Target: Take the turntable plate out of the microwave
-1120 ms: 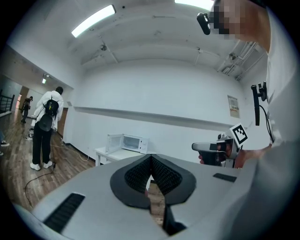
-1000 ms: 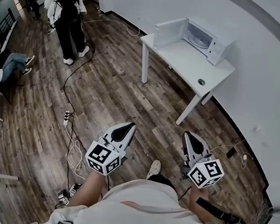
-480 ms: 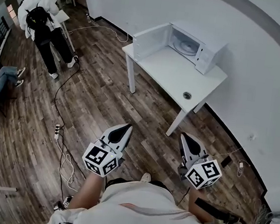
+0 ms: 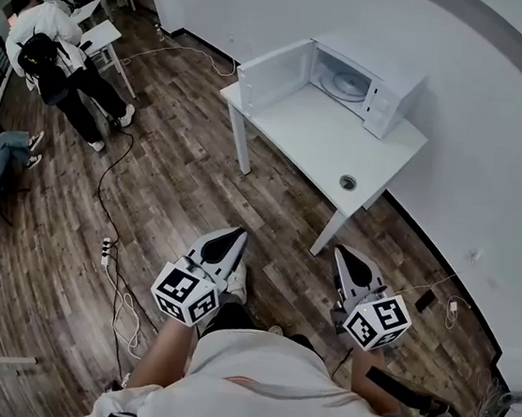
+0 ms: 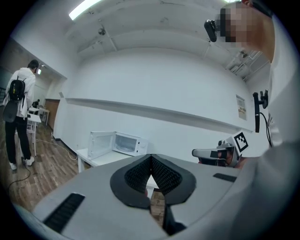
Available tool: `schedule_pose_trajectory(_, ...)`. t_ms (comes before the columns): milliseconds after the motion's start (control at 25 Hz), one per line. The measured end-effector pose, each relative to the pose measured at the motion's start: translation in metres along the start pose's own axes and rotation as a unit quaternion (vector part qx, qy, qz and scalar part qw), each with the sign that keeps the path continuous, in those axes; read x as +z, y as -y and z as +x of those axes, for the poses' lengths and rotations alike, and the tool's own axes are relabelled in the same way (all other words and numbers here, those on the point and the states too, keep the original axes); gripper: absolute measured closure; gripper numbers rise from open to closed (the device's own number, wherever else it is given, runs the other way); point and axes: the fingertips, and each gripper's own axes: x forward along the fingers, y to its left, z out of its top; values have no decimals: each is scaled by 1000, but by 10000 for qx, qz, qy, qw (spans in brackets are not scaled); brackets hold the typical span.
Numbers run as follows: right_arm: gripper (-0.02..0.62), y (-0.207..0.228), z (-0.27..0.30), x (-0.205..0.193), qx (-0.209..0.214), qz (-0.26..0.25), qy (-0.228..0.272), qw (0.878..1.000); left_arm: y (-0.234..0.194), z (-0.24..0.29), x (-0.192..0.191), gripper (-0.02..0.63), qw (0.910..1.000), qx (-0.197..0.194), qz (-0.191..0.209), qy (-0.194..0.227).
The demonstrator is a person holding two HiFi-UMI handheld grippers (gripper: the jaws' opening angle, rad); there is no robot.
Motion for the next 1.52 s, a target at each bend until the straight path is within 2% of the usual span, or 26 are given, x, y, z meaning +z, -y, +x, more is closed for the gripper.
schedule_pose_trajectory(120,592,14,17,9,-217,-287,-26,9993,-18,26,2,595,9998,-154,-81,12)
schedule_pose_trajectory(400,592,51,79,27,-659,-410,-51,9970,-75,91,34,595,9982,-572,-30,178)
schedule_pose_trajectory(560,592,56,142,35,-619,-187,-33,9979,-128,115,57,595,9962,-772,-230,322)
schedule_pose_trajectory(880,592,72,262,52,-774,-288,-168,9964,-235,163,86,595,9942,-989,-309,302)
schedule_pose_trajectory(1040,592,83,303,57,-946,-169,-83,9953,-272,183,93,595,9921,-1187,-310,245)
schedule_pose_trajectory(1200,592,93,331,53,-1131,-30,-105,9935,-293,206,95,595,9894,-1404,-336,143)
schedule_pose_trajectory(1520,592,129,365,53,-1324,122,-70,9911,-301,257,93,595,9824,-1837,-343,-75)
